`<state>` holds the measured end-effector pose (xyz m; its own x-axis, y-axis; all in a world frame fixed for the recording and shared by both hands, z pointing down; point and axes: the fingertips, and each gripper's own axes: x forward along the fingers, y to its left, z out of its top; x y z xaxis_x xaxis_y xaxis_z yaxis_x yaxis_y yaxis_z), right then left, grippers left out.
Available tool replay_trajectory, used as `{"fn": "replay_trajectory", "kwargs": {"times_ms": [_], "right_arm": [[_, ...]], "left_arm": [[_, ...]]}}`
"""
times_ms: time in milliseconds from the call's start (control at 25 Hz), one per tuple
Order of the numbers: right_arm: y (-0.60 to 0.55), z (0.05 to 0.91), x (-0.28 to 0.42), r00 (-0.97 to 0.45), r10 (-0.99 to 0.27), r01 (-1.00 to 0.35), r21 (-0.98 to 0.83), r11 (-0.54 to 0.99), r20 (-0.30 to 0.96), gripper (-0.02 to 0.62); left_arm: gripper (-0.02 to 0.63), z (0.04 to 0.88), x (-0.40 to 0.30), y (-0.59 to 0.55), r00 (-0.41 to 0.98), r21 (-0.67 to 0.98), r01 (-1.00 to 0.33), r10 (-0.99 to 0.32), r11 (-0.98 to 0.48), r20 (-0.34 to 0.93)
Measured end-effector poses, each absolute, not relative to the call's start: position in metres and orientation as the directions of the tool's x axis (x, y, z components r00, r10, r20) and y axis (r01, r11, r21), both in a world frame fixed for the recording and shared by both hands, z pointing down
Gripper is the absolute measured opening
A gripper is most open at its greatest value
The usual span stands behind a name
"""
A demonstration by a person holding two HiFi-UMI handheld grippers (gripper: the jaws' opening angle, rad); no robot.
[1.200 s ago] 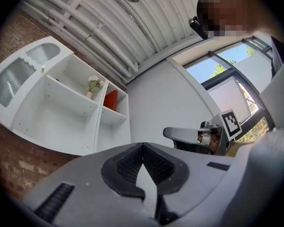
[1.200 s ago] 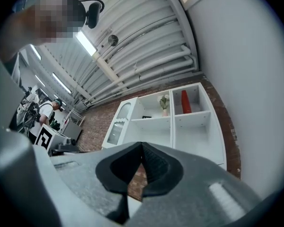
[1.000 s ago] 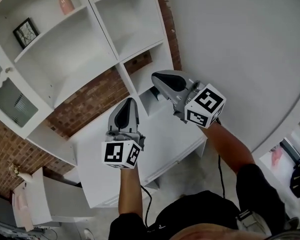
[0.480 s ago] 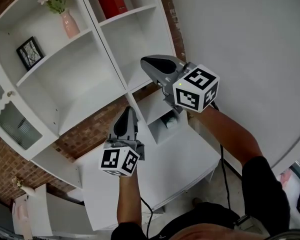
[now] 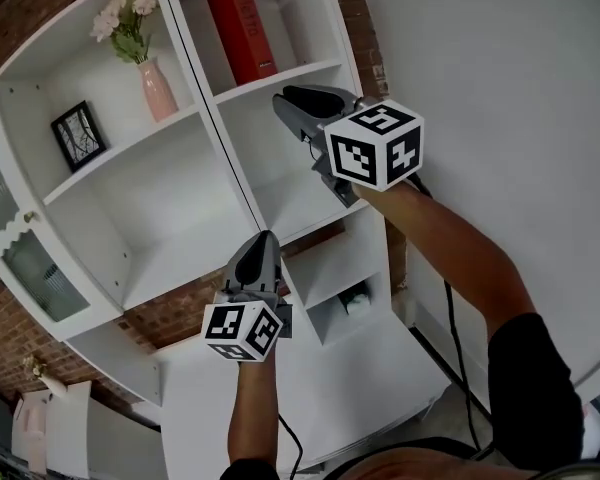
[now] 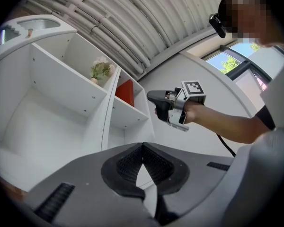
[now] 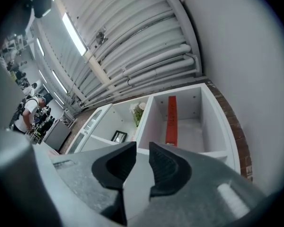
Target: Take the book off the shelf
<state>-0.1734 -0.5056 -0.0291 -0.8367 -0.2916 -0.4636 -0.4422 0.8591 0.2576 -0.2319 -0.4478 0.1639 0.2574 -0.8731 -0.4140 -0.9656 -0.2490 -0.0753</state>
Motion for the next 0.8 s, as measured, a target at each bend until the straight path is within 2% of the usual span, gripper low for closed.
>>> {"fn": "replay_trajectory", "kwargs": {"times_ms": [280,400,800], "right_arm": [[-0.554,-0.104,-0.2,-0.785,-0.418,-0.559,0.232,0.796,-0.457,0.218],[-0.574,-0.122,-0.211,-0.772,-0.48,-0.596,0.212,0.775,-0.416,0.254],[-0.629,-0.138,-0.241,-0.735,-0.617,-0.675,0.219,0.705,-0.281,0.276]], "left_arm": [[-0.002,0.142,-0.254,-0.463,0.274,-0.101,-0.962,-0.862,-0.255,-0.426],[-0.002,0.137,-0.261,-0.464,0.289,-0.118,-0.957,-0.854,-0.264,-0.432],[-0.002,0.122,-0.279,-0.46,0.31,-0.158,-0.951,-0.828,-0.268,-0.467]]}}
